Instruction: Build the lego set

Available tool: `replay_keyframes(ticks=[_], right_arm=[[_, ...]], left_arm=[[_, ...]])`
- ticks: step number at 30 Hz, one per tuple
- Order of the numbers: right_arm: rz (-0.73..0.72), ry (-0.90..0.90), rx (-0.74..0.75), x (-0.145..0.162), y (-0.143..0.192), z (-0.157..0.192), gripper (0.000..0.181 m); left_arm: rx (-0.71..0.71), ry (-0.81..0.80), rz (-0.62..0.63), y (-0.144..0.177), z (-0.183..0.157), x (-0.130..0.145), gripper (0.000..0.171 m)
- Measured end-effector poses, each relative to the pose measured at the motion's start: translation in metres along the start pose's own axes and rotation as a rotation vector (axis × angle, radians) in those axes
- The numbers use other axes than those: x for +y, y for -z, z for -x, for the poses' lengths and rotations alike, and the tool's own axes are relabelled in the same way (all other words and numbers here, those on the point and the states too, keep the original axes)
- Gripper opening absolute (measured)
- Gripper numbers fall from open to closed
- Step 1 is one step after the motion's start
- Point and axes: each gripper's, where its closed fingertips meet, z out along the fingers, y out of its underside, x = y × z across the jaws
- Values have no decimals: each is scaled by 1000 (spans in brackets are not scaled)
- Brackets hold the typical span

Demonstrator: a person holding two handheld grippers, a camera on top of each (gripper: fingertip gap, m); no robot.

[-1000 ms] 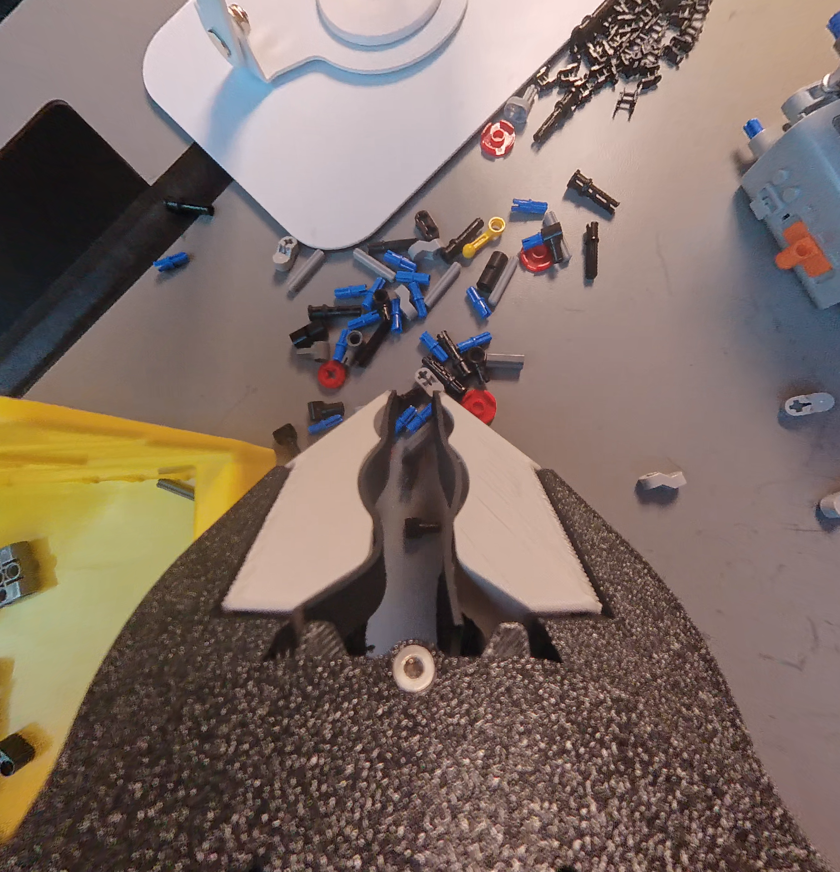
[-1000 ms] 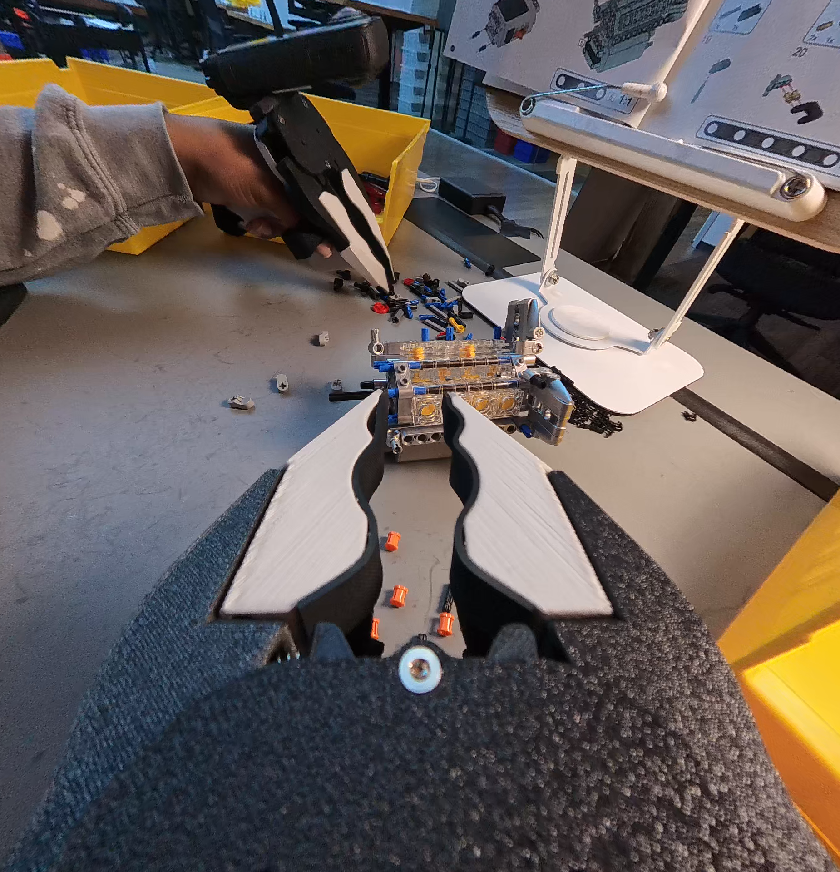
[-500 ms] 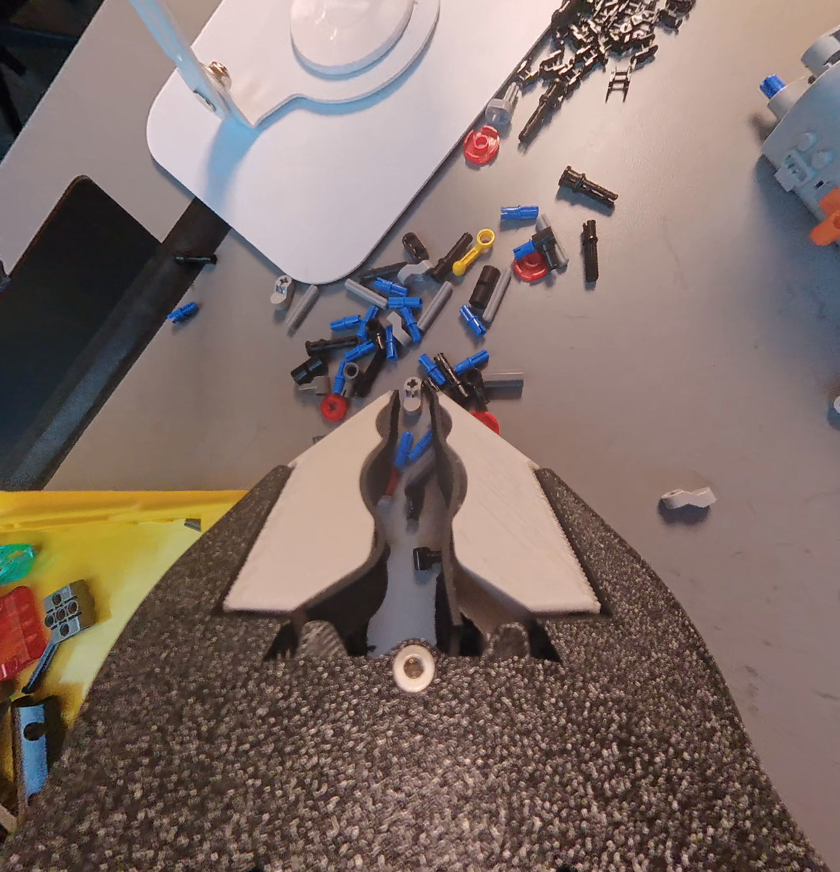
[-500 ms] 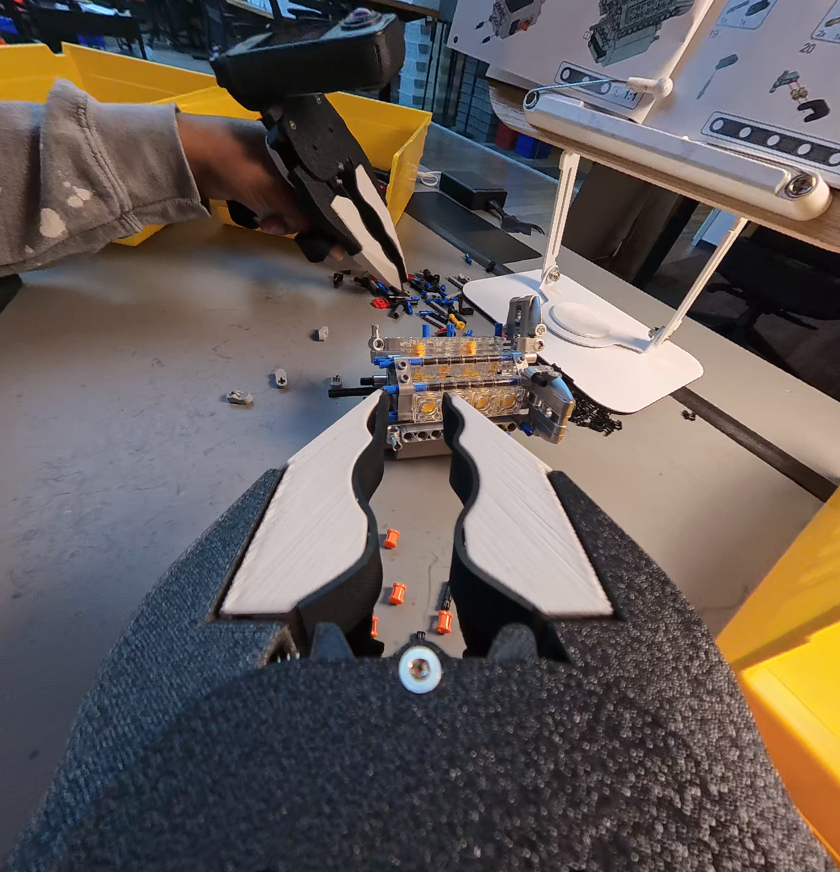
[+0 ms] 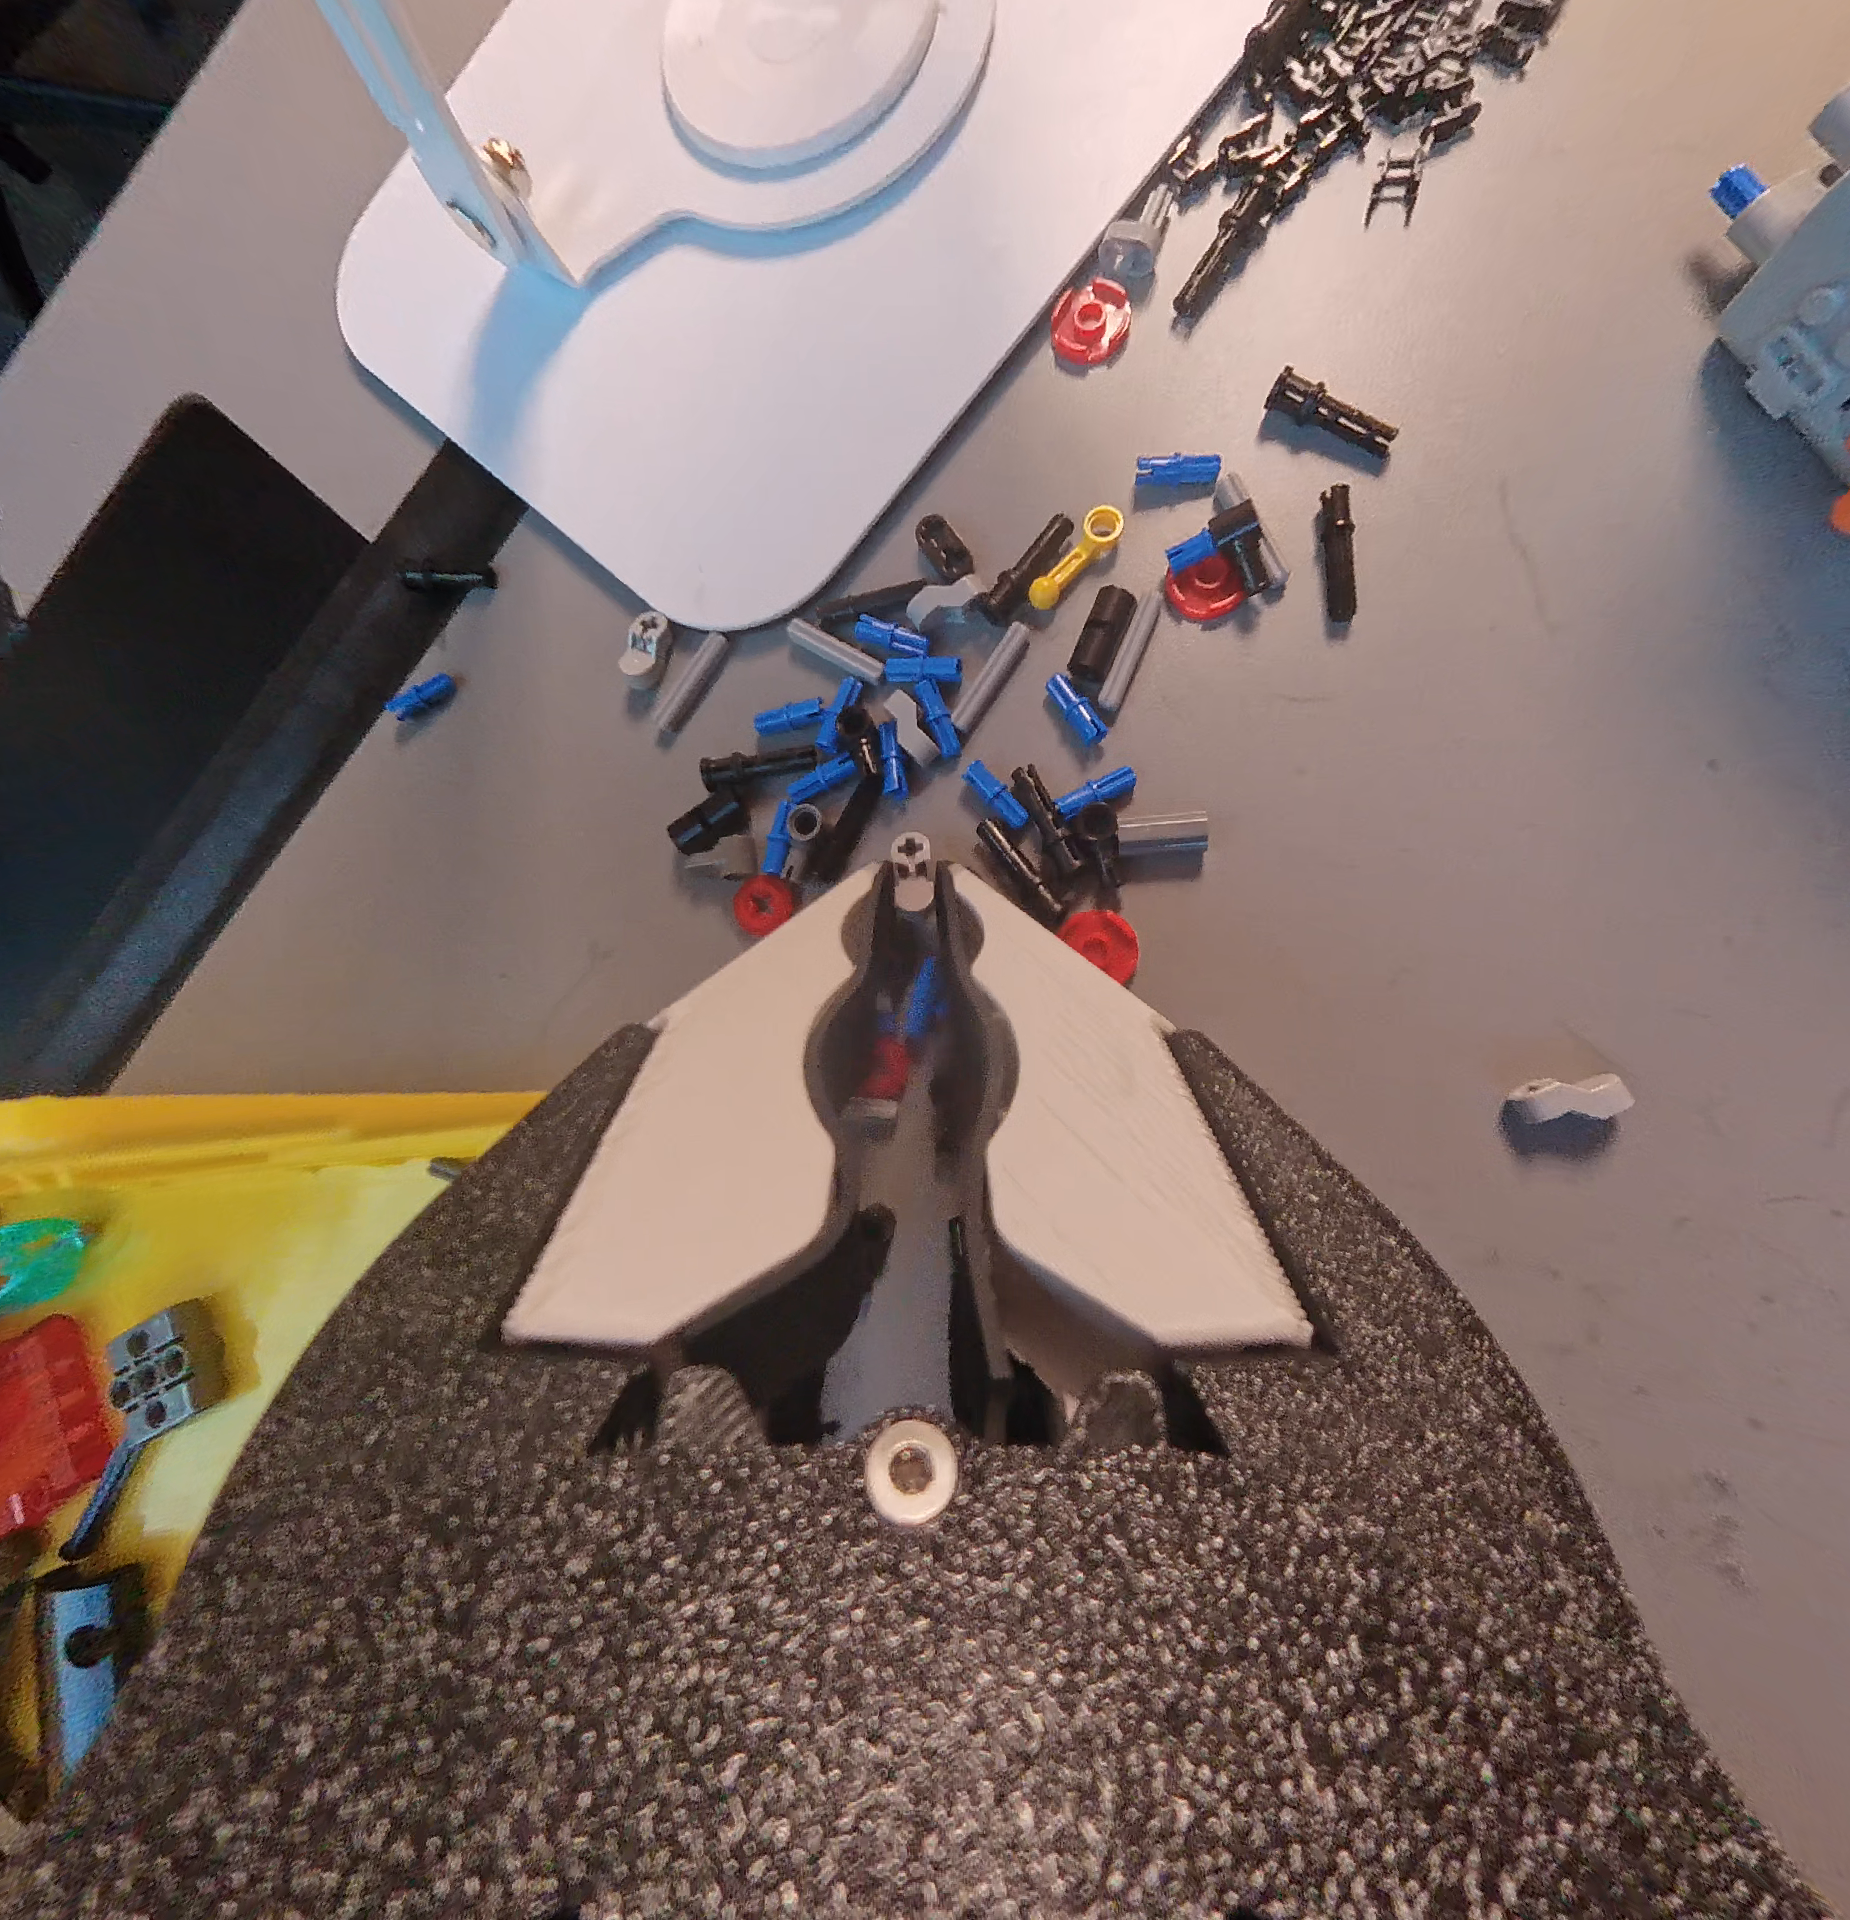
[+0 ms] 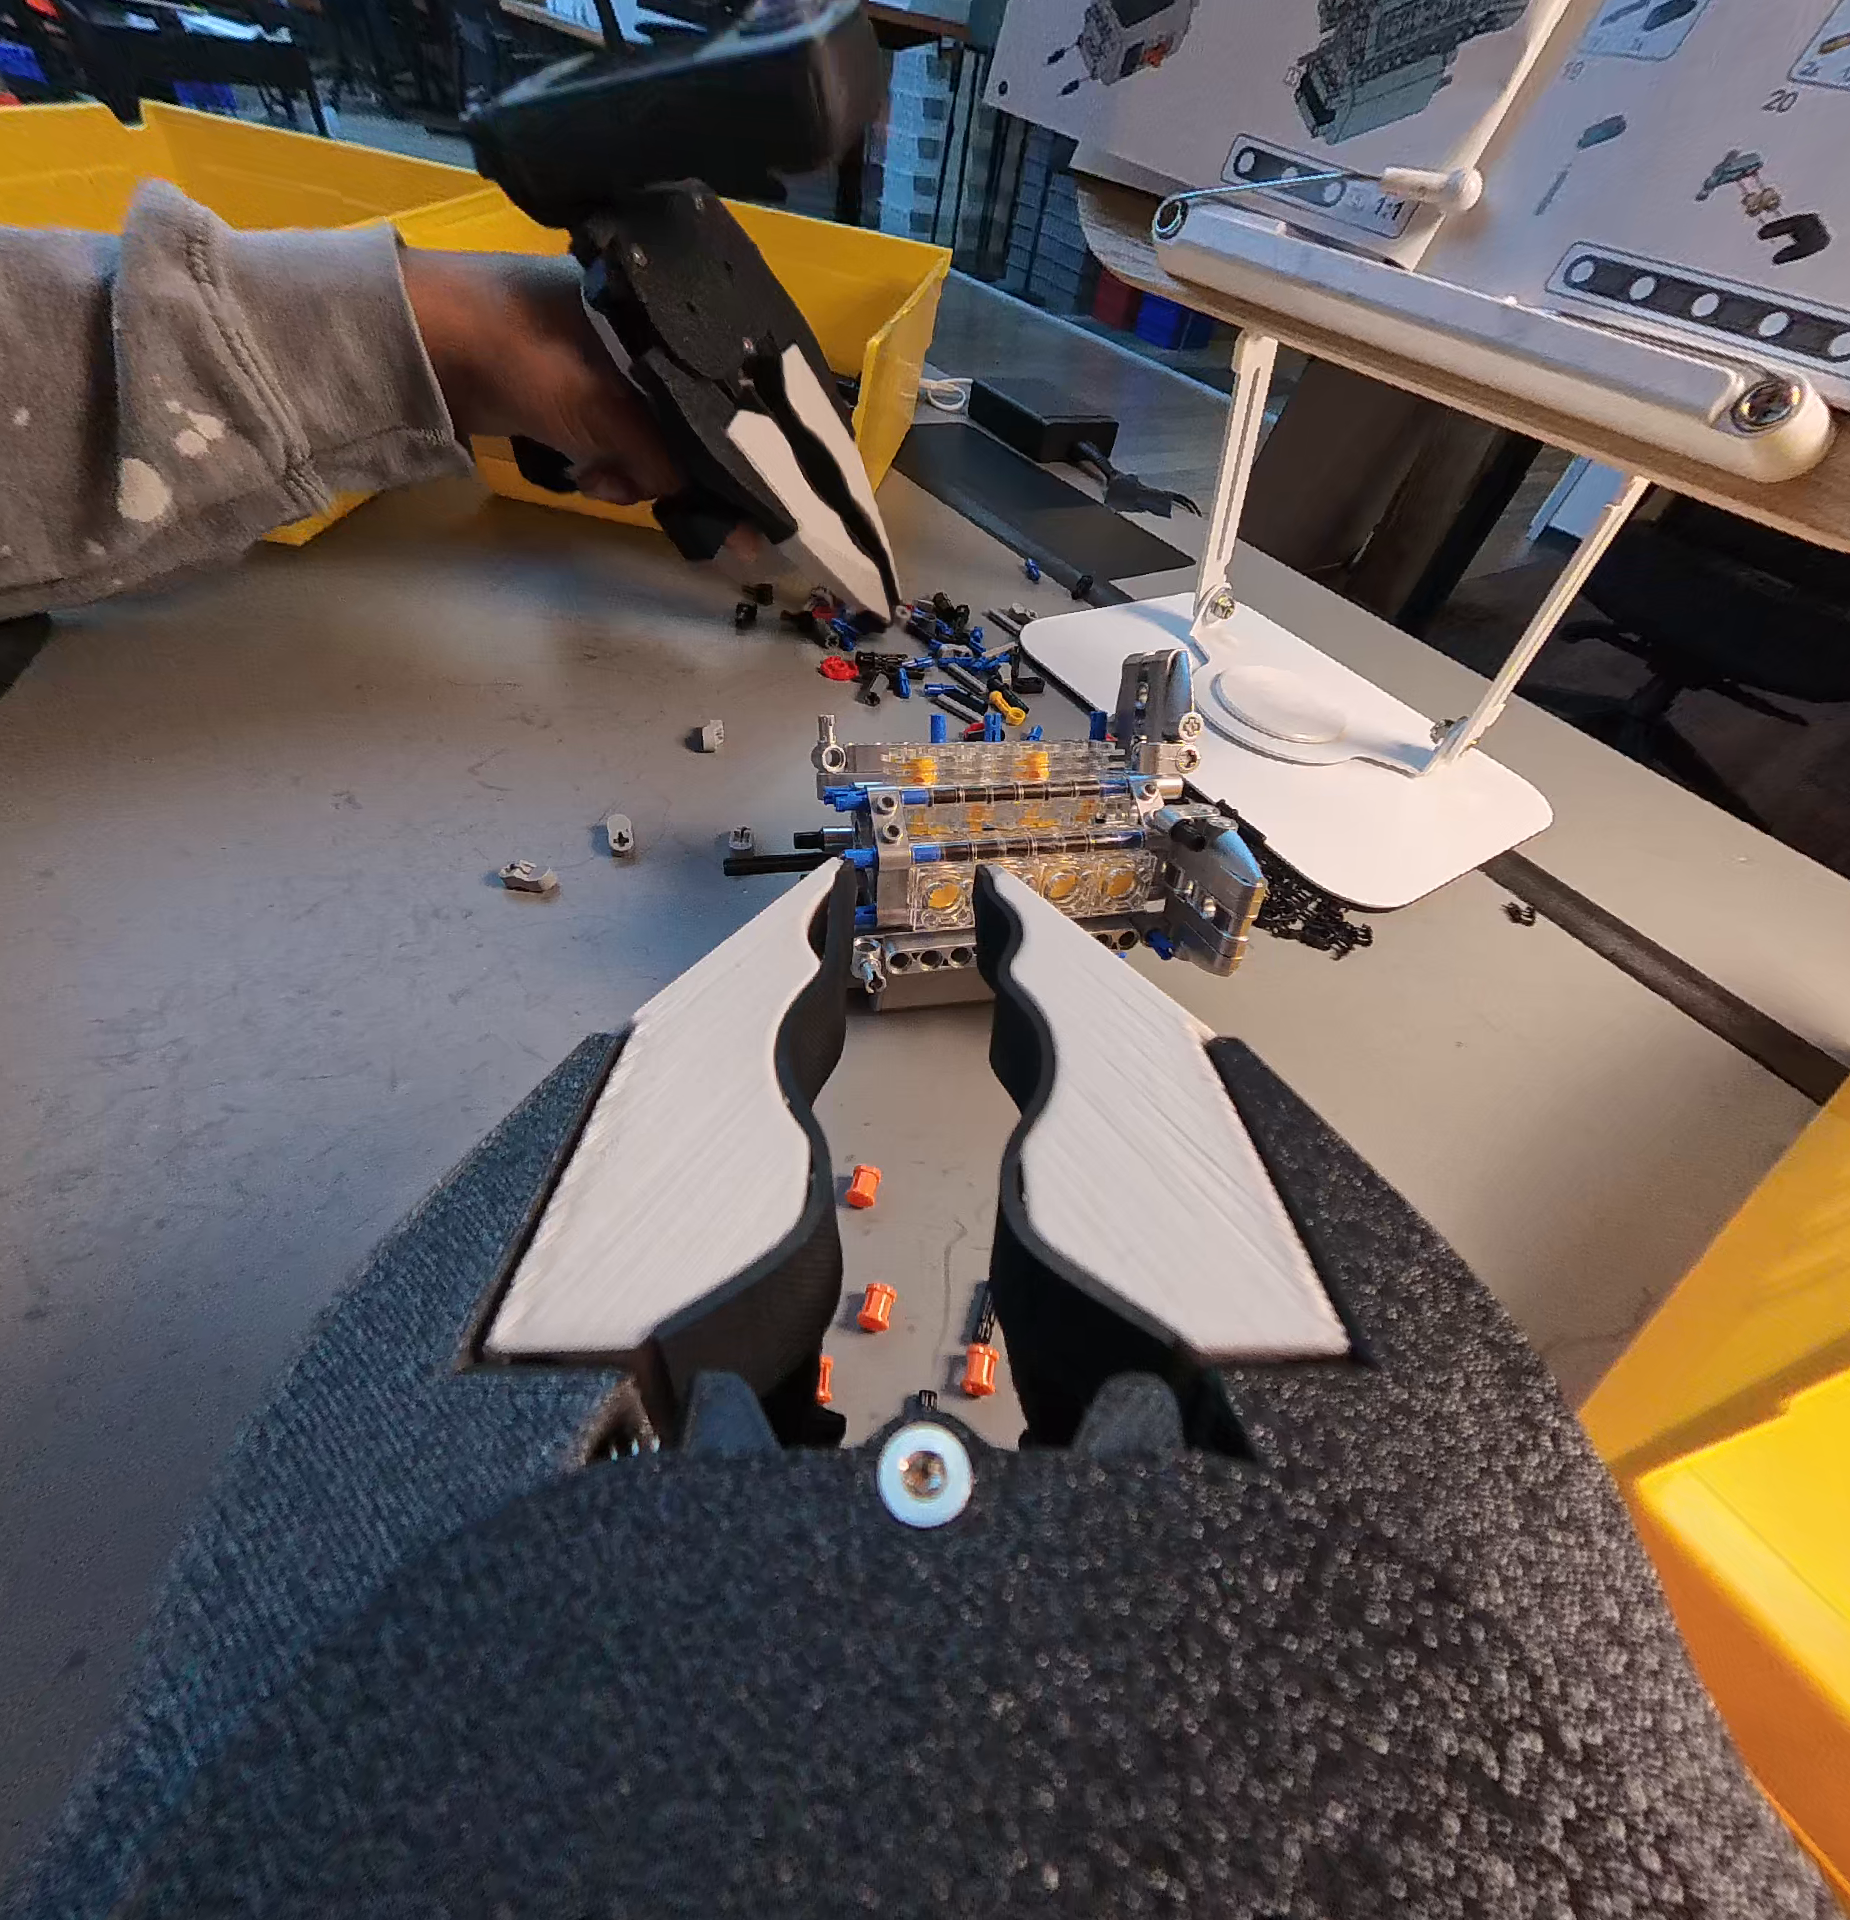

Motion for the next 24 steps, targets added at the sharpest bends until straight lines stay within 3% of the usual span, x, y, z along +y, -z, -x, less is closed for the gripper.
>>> replay_keyframes(ticks=[2, 5, 8, 12, 15, 18, 21, 24], right_arm=[[1, 1, 3, 0, 0, -1, 22], [0, -3, 8, 0, 1, -3, 21], [-1, -8, 8, 0, 1, -3, 22], [5, 3, 5, 1, 0, -1, 21], [-1, 9, 1, 0, 1, 0, 22], [-35, 3, -49, -6, 2, 8, 24], [-62, 0, -90, -11, 4, 15, 28], [-75, 8, -107, -14, 5, 19, 28]], left_arm=[[13, -61, -92, 23, -10, -20, 6], [210, -215, -191, 64, -70, -39, 6], [334, -331, -136, 71, -126, -19, 6], [414, -329, -106, 58, -162, -1, 6], [342, -301, -116, 54, -144, -7, 8], [138, -60, -185, 54, -78, -24, 8], [-48, 176, -145, 41, -13, -8, 11], [-111, 232, -70, 22, 11, 13, 14]])
